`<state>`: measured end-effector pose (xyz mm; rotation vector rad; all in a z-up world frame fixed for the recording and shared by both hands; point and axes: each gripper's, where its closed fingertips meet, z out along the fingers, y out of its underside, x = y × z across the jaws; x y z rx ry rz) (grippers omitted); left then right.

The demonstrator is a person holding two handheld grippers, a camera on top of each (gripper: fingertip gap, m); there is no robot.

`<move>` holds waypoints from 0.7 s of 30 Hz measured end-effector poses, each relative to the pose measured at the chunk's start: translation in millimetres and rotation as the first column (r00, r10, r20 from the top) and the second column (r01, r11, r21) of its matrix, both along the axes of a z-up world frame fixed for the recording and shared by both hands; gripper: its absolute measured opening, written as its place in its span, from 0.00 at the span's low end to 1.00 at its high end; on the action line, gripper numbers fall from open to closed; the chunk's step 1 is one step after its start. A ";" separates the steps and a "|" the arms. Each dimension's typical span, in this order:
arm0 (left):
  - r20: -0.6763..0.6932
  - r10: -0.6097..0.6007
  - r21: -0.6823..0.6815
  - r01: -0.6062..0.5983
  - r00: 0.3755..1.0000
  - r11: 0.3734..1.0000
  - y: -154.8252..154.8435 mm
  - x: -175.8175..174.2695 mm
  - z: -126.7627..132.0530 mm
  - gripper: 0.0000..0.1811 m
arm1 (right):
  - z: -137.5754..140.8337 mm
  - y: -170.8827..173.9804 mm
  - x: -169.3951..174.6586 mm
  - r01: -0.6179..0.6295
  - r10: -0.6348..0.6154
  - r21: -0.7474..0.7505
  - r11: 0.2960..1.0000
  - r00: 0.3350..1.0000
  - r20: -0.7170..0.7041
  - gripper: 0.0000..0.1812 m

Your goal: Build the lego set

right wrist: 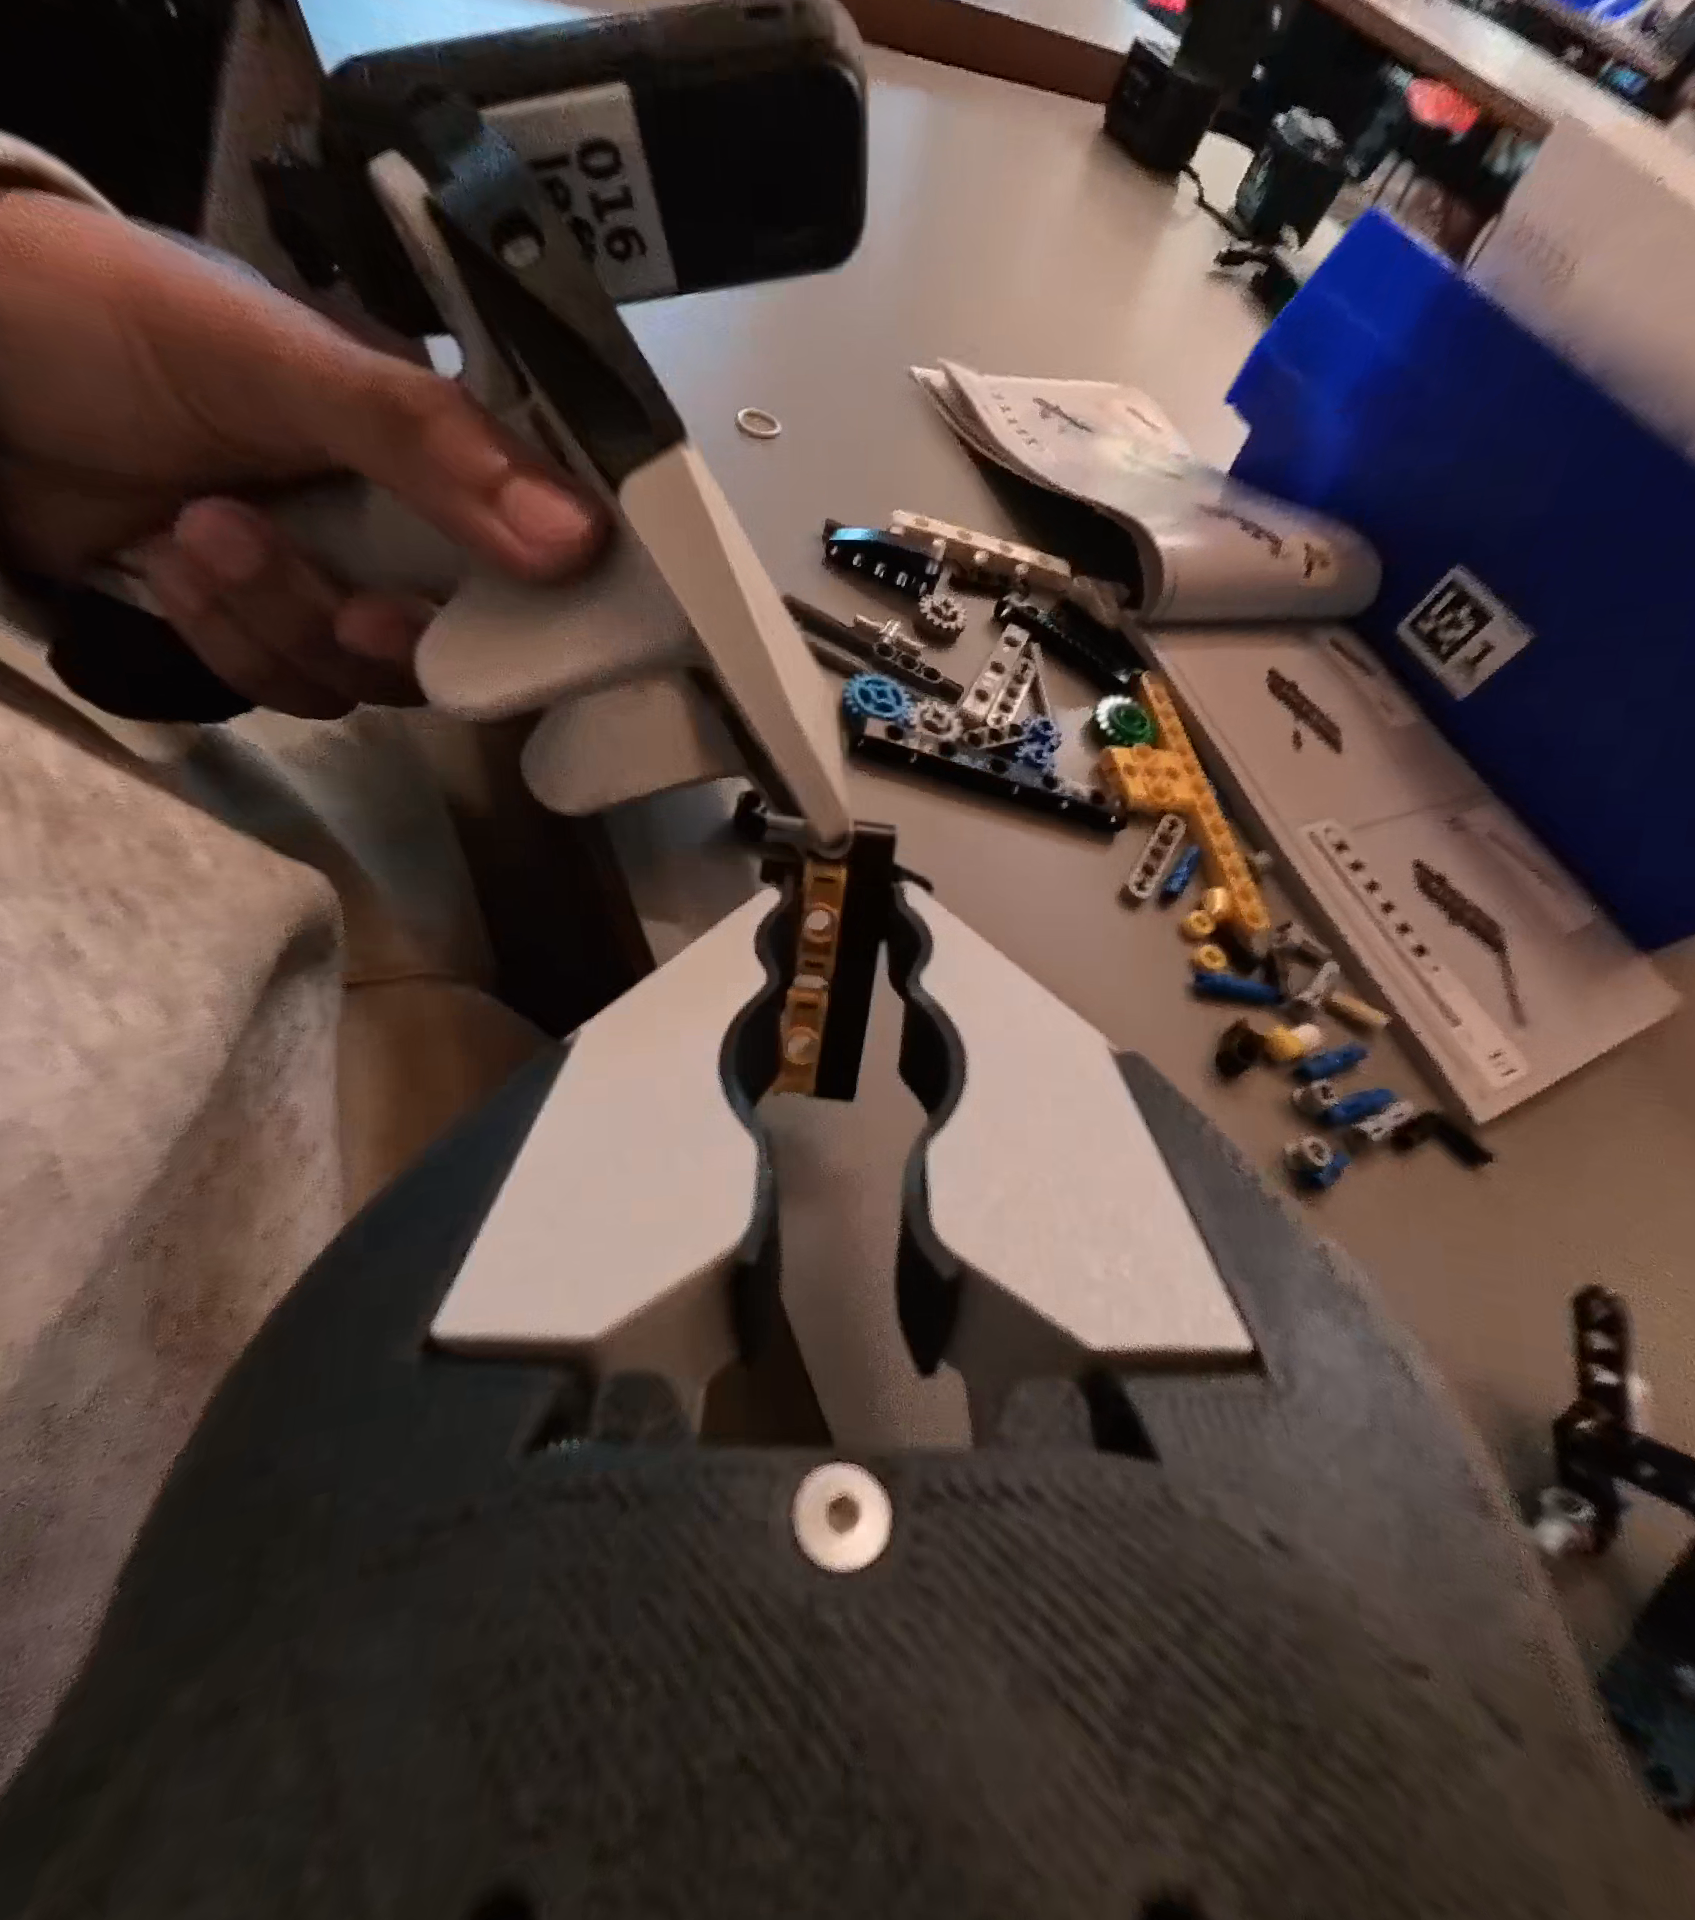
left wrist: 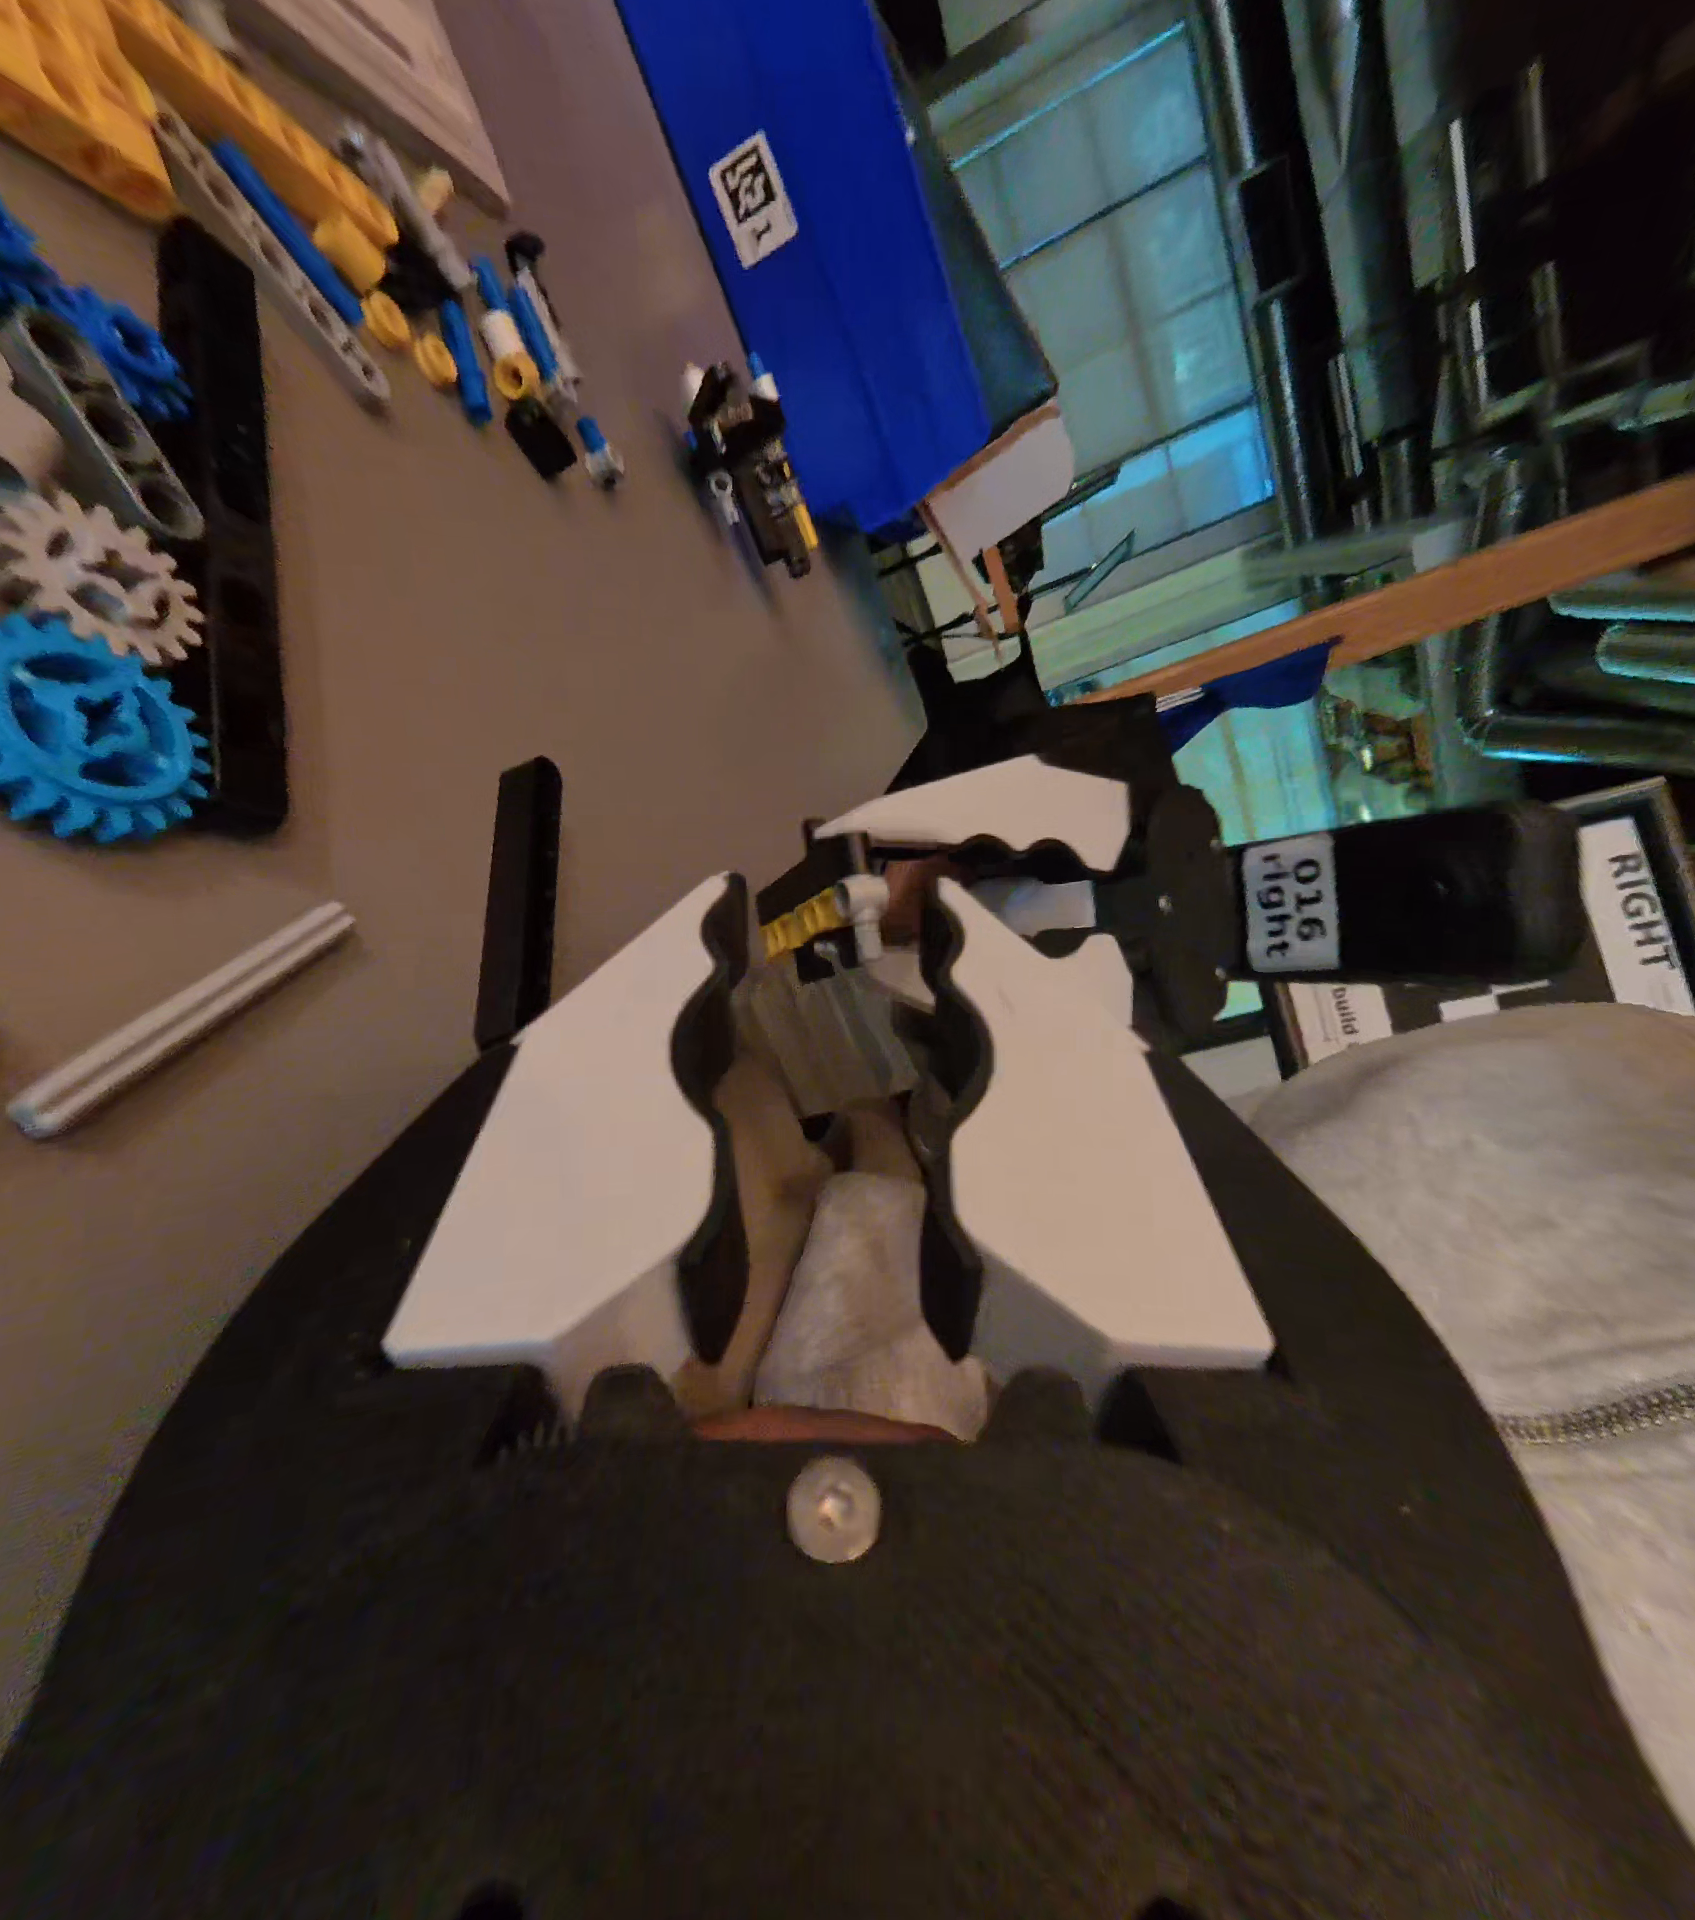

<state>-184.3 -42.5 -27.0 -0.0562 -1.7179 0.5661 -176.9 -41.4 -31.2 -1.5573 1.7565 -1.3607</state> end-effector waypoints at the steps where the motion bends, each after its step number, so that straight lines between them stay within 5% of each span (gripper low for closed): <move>1: 0.011 -0.006 0.003 0.006 1.000 1.000 1.0 -1.9 -1.6 0.11 | -0.1 -0.2 0.1 0.004 -0.004 -0.032 0.999 1.000 -0.017 0.08; 6: -0.039 0.013 0.014 -0.013 0.999 1.000 -1.0 -1.5 4.5 0.03 | 4.3 -3.7 -0.4 0.032 -0.033 -0.103 0.994 0.999 -0.005 0.10; 13: -0.166 0.081 0.076 -0.069 0.983 0.995 -3.3 -1.5 10.8 0.03 | 12.1 -0.9 2.5 0.035 -0.039 0.043 0.998 0.993 0.112 0.25; 21: -0.219 0.070 0.097 -0.050 0.973 0.994 -1.1 -7.3 15.4 0.03 | 14.8 -0.9 -0.6 0.037 -0.038 0.012 0.999 0.994 0.101 0.13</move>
